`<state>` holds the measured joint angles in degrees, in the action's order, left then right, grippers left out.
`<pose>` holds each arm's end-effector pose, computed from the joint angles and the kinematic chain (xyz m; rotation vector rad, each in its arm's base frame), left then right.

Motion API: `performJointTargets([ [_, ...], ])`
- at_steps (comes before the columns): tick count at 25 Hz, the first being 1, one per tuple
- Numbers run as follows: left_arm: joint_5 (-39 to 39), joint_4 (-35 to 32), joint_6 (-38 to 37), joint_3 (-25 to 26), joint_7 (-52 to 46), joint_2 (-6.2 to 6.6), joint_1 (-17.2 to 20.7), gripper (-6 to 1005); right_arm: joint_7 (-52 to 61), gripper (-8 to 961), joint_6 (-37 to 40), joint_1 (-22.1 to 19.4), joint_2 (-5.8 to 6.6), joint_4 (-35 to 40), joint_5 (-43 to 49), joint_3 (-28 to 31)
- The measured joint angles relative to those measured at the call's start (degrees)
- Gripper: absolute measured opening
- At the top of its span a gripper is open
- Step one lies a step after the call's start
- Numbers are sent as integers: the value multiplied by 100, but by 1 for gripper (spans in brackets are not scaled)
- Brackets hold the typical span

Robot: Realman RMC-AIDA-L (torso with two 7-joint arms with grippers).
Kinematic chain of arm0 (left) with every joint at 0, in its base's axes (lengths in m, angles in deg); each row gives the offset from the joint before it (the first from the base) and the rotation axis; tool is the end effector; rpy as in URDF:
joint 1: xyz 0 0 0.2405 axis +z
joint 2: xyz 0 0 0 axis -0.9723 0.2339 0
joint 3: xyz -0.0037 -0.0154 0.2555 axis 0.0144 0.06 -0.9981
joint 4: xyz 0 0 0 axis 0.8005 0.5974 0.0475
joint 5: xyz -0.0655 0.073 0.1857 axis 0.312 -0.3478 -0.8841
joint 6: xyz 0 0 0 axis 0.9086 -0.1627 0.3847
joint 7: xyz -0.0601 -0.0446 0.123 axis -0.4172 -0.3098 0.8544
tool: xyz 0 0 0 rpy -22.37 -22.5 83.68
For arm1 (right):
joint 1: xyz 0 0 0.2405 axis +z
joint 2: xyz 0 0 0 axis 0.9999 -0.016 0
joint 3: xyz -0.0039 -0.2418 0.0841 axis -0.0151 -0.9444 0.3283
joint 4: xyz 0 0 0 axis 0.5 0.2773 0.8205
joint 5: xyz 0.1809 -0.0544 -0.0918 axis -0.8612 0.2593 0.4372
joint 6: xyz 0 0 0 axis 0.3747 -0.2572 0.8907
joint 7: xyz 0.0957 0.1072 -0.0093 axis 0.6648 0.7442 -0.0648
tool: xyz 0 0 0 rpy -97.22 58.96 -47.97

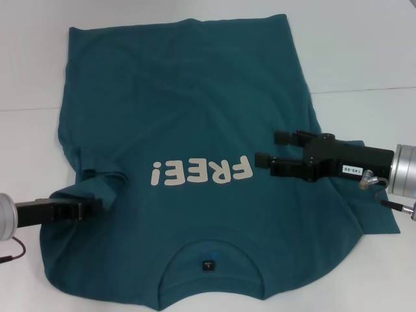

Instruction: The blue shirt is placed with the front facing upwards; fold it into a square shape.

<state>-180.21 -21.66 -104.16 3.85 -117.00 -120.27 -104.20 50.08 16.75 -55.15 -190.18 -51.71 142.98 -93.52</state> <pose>-0.2939 0.3620 -0.0011 -2.2321 -1.3318 -0.3111 0.2542 0.3601 0.0042 -2.5222 0.7706 0.8364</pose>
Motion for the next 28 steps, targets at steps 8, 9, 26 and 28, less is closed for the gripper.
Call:
performJointTargets([
  [8,1,-3,9,-3,0,-3,-4,31,0,942,12,-8,0,0,-4,0],
  [9,1,-3,9,-3,0,-3,-4,26,0,942,12,-10,0,0,-3,0],
  [26,265,-33,-498,-223,-15,-27,-113,20,-28,941,11,-33,-6,0,6,0],
  [28,416,-29,-524,-418,-58,-29,-149,20,-38,941,11,-38,-7,0,6,0],
])
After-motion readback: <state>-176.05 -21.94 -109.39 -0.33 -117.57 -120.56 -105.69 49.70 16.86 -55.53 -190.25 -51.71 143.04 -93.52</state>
